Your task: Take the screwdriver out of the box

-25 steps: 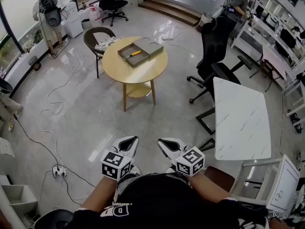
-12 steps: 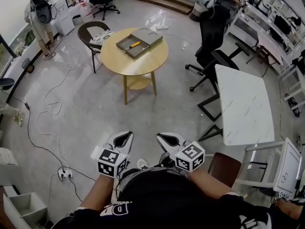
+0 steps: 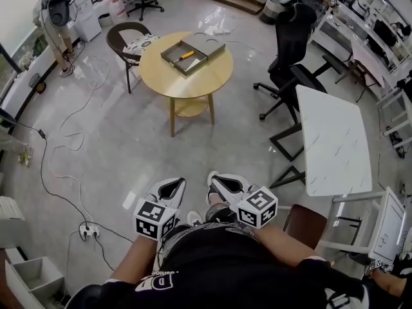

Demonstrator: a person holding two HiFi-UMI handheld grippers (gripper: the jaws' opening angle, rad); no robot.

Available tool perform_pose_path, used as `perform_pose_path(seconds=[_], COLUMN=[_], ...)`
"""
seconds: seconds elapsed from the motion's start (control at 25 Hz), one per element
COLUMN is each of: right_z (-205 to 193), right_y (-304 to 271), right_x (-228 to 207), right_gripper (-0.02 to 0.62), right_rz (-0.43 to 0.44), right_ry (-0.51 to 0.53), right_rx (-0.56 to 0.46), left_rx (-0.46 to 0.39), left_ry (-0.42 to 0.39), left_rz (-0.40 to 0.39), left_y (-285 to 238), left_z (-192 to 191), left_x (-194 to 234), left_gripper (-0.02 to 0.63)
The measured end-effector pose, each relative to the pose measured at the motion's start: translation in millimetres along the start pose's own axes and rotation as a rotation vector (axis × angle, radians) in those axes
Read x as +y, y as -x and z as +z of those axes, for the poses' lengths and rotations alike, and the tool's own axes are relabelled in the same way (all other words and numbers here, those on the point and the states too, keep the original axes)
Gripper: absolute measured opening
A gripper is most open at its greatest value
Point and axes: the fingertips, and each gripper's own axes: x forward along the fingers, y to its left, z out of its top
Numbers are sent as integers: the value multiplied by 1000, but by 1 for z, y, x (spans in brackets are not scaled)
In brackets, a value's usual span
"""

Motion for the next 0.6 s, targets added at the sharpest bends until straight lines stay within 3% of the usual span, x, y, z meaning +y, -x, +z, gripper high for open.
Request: perform_pose_path(seconds=[0.48,0.6], right_z=[36,47], right_y=[-38,-46], right_x=[-43,-66], right_gripper=[0,1], right_rz=[32,34], right_ry=[6,-16], right_rx=[-15,-16], left_rx=[-1,0], left_ry=[13,73], left_rz=[30,17], left_y=[-37,-56], left_z=[35,49], left_x=[36,47], left_gripper=[60,60])
